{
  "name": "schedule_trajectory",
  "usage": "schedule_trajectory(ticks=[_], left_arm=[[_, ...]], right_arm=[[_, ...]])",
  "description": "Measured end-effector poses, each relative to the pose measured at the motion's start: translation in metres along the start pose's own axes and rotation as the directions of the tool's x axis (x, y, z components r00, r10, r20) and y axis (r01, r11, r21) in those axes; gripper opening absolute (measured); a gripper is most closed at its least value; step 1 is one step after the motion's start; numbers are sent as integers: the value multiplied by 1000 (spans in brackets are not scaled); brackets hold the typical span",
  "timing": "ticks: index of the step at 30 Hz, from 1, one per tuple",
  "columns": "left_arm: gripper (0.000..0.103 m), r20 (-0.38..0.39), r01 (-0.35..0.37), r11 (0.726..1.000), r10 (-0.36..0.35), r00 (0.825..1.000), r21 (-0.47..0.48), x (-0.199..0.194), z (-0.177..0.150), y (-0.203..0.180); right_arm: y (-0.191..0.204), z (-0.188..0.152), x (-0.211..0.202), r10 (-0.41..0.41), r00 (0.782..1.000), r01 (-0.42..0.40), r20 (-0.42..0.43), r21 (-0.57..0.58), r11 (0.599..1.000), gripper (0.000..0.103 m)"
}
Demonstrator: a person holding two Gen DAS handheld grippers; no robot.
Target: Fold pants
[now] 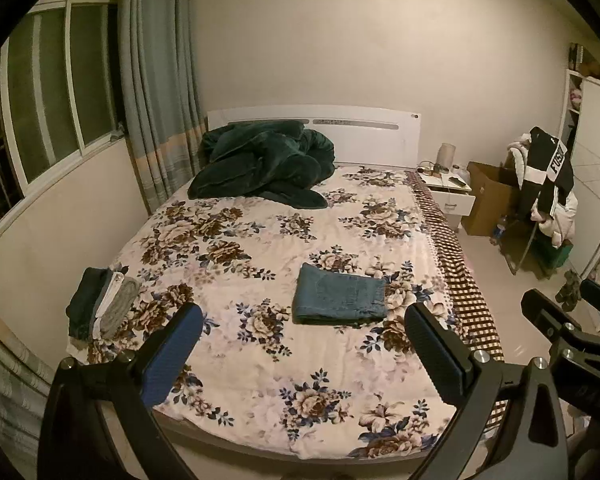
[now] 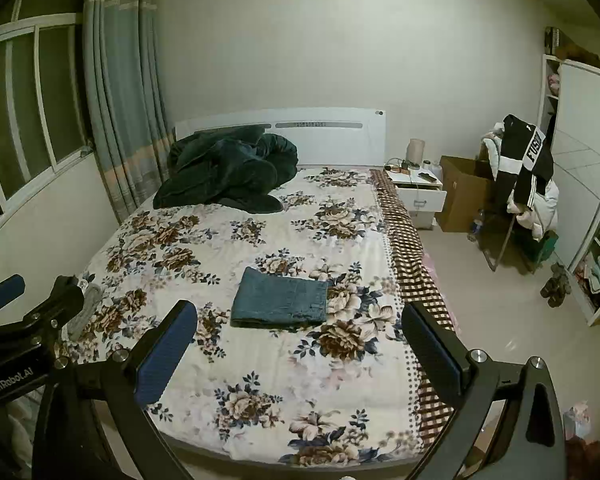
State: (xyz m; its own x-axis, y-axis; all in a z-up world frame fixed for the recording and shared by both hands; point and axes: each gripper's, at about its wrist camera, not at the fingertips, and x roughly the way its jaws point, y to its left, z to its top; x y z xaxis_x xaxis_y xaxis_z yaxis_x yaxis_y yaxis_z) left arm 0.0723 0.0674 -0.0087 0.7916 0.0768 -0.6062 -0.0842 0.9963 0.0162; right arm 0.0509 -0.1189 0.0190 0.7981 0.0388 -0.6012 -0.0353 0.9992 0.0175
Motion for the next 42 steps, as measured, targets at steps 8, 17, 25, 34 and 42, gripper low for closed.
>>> schedule_trajectory(ticks=[8,17,25,34,42], left_arm=[[103,-2,-5,1000,5,1000,2,0,0,0],[103,-2,-8,1000,8,1000,1,-1,-1,1],[103,-1,-11,1000,11,1000,1,-2,-1,1],[103,2,-13,1000,13,1000,3,0,0,3],[103,5,-19,1000,19,1000,1,0,0,6]], right_arm=[[0,-2,5,9,1000,-9,-7,-3,1000,103],[-1,-1,6,10,1000,-10,-6,-3,1000,103],[-2,-2,8,11,1000,-11,-10,-6,1000,103],[-2,-4,9,11,1000,-11,-8,-6,1000,103],[-4,-4,9,13,1000,-13,-11,-4,1000,103]])
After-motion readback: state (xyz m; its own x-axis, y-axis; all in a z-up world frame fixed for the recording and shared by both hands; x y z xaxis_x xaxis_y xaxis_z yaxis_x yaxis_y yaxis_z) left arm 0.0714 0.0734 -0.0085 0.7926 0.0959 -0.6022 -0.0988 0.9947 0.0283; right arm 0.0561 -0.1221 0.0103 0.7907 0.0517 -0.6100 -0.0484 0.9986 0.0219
